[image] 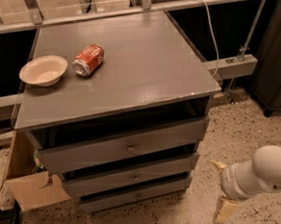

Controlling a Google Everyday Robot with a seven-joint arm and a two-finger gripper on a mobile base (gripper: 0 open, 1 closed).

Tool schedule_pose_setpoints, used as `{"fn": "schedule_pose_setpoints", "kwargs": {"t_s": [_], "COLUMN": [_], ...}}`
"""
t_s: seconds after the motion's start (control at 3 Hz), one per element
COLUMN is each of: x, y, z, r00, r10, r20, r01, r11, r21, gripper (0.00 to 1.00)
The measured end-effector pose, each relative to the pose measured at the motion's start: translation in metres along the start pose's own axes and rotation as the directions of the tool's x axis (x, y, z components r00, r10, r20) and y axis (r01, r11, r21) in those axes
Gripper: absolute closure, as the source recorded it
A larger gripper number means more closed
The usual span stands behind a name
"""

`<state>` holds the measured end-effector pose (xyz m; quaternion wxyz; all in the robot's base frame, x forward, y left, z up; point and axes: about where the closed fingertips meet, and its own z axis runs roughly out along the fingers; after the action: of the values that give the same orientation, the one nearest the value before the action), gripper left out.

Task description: Open bottom drawer

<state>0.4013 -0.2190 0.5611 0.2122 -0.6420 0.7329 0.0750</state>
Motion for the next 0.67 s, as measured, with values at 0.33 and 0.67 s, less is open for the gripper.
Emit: {"fn": "schedule_pose_setpoints", "kwargs": {"t_s": [0.33, 0.67], "x": [0.016, 0.025], "y": [0.003, 0.001], "z": [0.039, 0.078], "r00": [0.997, 0.99], "r10": [-0.014, 0.005], "r20": [-0.082, -0.144], "r01": [0.014, -0.006], "r11": [0.9999, 1.0], "r21": [0.0, -0.005], "gripper": [0.0, 0.0]}}
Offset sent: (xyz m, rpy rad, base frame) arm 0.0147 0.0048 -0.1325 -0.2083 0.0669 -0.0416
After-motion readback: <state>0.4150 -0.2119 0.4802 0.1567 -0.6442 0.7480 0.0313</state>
